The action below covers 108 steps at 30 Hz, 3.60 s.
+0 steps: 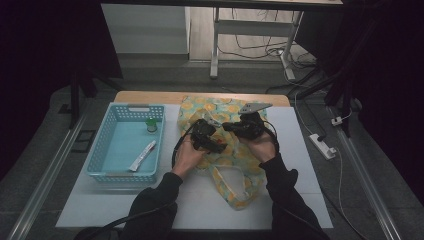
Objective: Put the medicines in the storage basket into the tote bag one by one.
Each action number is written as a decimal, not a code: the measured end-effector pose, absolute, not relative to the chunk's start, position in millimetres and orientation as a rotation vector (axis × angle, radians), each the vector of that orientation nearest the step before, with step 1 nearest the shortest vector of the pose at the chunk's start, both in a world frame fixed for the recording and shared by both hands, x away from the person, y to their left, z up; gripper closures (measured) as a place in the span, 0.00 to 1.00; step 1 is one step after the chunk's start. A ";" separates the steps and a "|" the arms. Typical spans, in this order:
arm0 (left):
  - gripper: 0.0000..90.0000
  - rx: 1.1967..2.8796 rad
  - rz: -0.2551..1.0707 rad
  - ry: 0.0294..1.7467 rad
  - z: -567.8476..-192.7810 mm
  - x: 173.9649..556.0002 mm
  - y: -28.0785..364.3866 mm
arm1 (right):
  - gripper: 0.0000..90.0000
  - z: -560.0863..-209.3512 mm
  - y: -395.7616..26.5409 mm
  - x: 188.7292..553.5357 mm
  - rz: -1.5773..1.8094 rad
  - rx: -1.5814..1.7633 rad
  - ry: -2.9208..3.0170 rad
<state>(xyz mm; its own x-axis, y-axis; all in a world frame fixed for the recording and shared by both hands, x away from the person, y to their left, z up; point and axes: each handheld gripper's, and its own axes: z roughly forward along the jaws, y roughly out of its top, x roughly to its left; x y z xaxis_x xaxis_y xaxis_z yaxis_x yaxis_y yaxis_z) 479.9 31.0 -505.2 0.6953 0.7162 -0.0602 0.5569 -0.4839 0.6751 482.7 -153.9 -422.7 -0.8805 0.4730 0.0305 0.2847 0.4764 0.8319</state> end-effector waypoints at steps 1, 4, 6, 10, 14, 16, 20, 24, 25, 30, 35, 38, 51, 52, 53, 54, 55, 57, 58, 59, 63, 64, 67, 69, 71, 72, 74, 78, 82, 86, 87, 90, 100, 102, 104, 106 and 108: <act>0.08 2.219 0.281 0.970 -504.2 479.2 31.7 | 1.00 -422.6 -154.1 482.8 1.364 0.656 2.518; 0.06 2.207 0.244 0.973 -501.7 475.9 33.9 | 1.00 -422.6 -154.4 483.0 1.364 0.657 2.518; 0.04 2.188 0.193 0.970 -499.5 473.6 36.2 | 1.00 -422.9 -154.3 483.2 1.364 0.656 2.521; 0.01 2.159 0.123 0.949 -493.2 466.6 39.7 | 1.00 -422.9 -154.2 483.1 1.363 0.655 2.527; 0.00 2.151 0.104 0.914 -484.0 457.4 42.4 | 1.00 -422.8 -153.9 483.0 1.361 0.661 2.528; 0.00 2.149 0.104 0.900 -479.6 452.9 43.3 | 1.00 -422.8 -153.9 483.1 1.360 0.660 2.529; 0.00 2.134 0.078 0.876 -472.7 445.6 46.2 | 1.00 -422.4 -154.6 483.3 1.361 0.664 2.530; 0.00 2.142 0.083 0.851 -466.5 437.8 48.2 | 1.00 -422.2 -154.9 483.3 1.364 0.665 2.529; 0.00 2.141 0.079 0.842 -465.3 436.0 49.0 | 1.00 -422.1 -154.8 483.2 1.364 0.666 2.529; 0.00 2.143 0.075 0.823 -461.1 428.7 54.3 | 1.00 -422.0 -154.7 483.1 1.361 0.663 2.529; 0.01 2.131 0.061 0.818 -458.0 425.6 62.1 | 1.00 -421.9 -154.1 482.6 1.361 0.659 2.530; 0.01 2.139 0.048 0.814 -457.3 424.7 66.5 | 1.00 -422.1 -154.2 482.7 1.360 0.659 2.530; 0.00 2.122 0.039 0.800 -453.6 417.9 90.6 | 1.00 -421.2 -155.1 482.9 1.360 0.658 2.531; 0.00 2.122 0.049 0.805 -452.5 417.3 93.4 | 1.00 -421.2 -155.2 483.0 1.361 0.659 2.530; 0.00 2.119 0.055 0.812 -451.5 416.8 96.2 | 1.00 -421.2 -155.3 483.0 1.361 0.660 2.530; 0.00 2.121 0.058 0.821 -450.7 416.3 99.0 | 1.00 -421.2 -155.3 483.0 1.361 0.661 2.529; 0.00 2.121 0.063 0.828 -449.9 415.8 101.9 | 1.00 -421.3 -155.2 483.0 1.361 0.662 2.529; 0.00 2.112 0.075 0.838 -448.8 414.8 107.1 | 1.00 -421.3 -154.9 482.8 1.360 0.660 2.529; 0.00 2.108 0.078 0.846 -448.4 414.2 110.8 | 1.00 -421.4 -154.8 482.7 1.360 0.660 2.529; 0.00 2.109 0.084 0.851 -448.0 413.6 113.7 | 1.00 -421.4 -154.6 482.6 1.359 0.659 2.529; 0.00 2.119 0.112 0.879 -448.0 411.1 124.3 | 1.00 -421.1 -154.8 482.5 1.361 0.659 2.527; 0.00 2.121 0.116 0.886 -448.0 410.5 127.3 | 1.00 -421.0 -154.9 482.5 1.363 0.659 2.526; 0.00 2.116 0.130 0.913 -447.9 408.9 137.0 | 1.00 -420.5 -155.2 482.4 1.362 0.659 2.524; 0.00 2.112 0.132 0.935 -447.9 408.0 144.1 | 1.00 -420.5 -155.3 482.3 1.363 0.658 2.524; 0.00 2.108 0.146 0.957 -447.6 406.6 151.6 | 1.00 -420.5 -155.1 482.2 1.363 0.659 2.521; 0.00 2.104 0.153 0.969 -447.6 406.1 155.5 | 1.00 -420.6 -155.1 482.2 1.365 0.658 2.522; 0.00 2.095 0.161 0.990 -447.8 404.8 163.4 | 1.00 -420.5 -154.9 482.1 1.365 0.659 2.521; 0.00 2.088 0.168 1.021 -449.1 402.3 176.6 | 1.00 -420.5 -154.6 481.9 1.364 0.657 2.523; 0.00 2.090 0.183 1.037 -448.9 399.7 186.8 | 1.00 -420.6 -154.5 481.8 1.363 0.657 2.524; 0.00 2.087 0.204 1.078 -447.5 397.6 197.2 | 1.00 -420.7 -154.3 481.6 1.360 0.655 2.524; 0.00 2.089 0.212 1.091 -447.3 397.3 200.2 | 1.00 -420.7 -154.3 481.6 1.360 0.655 2.524; 0.00 2.096 0.235 1.126 -448.4 396.8 209.1 | 1.00 -420.6 -154.6 481.8 1.363 0.655 2.521; 0.00 2.089 0.266 1.245 -458.7 396.0 239.9 | 1.00 -420.9 -154.9 482.1 1.362 0.657 2.516; 0.00 2.091 0.264 1.259 -461.5 397.1 244.6 | 1.00 -420.9 -154.7 482.0 1.359 0.655 2.519; 0.00 2.103 0.260 1.264 -464.9 398.7 248.2 | 1.00 -421.0 -154.4 482.0 1.358 0.654 2.520; 0.00 2.115 0.262 1.273 -468.7 400.7 250.1 | 1.00 -421.1 -154.3 481.9 1.356 0.653 2.520; 0.00 2.133 0.263 1.283 -472.6 403.3 251.5 | 1.00 -421.0 -154.4 481.9 1.358 0.654 2.519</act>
<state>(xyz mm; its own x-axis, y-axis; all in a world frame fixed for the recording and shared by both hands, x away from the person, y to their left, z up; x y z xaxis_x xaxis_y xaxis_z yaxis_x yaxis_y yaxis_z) 403.3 251.5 -472.6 0.5064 0.8502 -0.1440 0.7251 -0.3295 0.6048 481.9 -154.4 -421.0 -0.8805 0.4732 0.0284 0.2838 0.4783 0.8311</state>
